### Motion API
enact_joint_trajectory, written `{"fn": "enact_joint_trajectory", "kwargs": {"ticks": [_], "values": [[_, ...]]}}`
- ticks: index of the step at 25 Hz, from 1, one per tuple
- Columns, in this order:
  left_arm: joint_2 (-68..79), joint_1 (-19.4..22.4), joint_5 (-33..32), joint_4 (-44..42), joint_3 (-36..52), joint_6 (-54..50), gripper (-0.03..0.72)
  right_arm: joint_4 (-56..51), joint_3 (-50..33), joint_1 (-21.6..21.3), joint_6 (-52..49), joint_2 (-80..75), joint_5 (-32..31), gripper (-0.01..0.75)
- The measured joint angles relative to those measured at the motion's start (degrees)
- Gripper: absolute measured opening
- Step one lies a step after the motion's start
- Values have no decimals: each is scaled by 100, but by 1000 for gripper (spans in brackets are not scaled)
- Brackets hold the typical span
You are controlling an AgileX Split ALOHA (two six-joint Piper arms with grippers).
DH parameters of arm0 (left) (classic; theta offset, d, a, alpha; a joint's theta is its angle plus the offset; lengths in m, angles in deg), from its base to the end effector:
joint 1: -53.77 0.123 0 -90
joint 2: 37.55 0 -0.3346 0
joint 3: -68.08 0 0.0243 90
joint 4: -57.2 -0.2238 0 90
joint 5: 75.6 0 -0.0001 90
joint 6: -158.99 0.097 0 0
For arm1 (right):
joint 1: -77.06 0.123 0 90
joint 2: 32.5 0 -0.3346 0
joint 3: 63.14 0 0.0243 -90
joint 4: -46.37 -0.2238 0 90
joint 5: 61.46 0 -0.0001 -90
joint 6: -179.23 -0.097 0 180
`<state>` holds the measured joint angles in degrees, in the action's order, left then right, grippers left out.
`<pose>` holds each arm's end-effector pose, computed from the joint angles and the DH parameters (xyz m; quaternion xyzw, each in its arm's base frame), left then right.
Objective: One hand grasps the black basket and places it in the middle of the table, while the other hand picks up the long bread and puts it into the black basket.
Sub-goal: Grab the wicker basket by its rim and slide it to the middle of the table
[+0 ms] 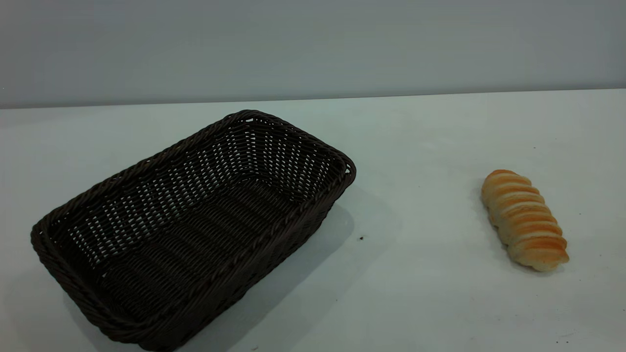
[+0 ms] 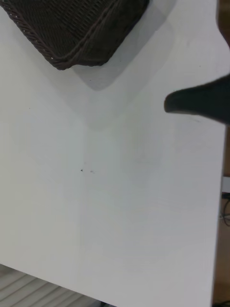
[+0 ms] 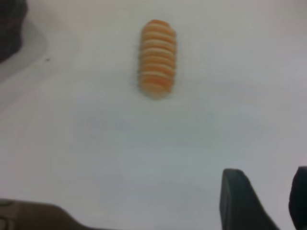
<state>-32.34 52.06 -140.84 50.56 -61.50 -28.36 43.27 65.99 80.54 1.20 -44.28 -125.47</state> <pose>-0.0790 0.0126 0.2504 -0.0476 0.8670 0.0186 0.4956 -0.0624 0.0009 0.2578 -0.0428 0.8923 0.0330 0.4483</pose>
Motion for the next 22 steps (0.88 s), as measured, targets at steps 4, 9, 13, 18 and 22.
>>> {"fn": "enact_joint_trajectory", "kwargs": {"ticks": [4, 9, 13, 18, 22], "values": [[0, 0, 0, 0, 0, -196, 594, -62, 0, 0, 0, 0, 0, 238], [0, 0, 0, 0, 0, -278, 594, -68, 0, 0, 0, 0, 0, 238], [0, 0, 24, 323, 0, -461, 594, -106, 15, 0, 0, 0, 79, 238], [221, 0, 652, 1196, -49, -527, 594, -408, 132, 0, 24, -338, 1021, 238], [995, 0, 1498, 1876, -49, -446, 594, -470, 132, 0, 47, -1229, 1466, 238]]}}
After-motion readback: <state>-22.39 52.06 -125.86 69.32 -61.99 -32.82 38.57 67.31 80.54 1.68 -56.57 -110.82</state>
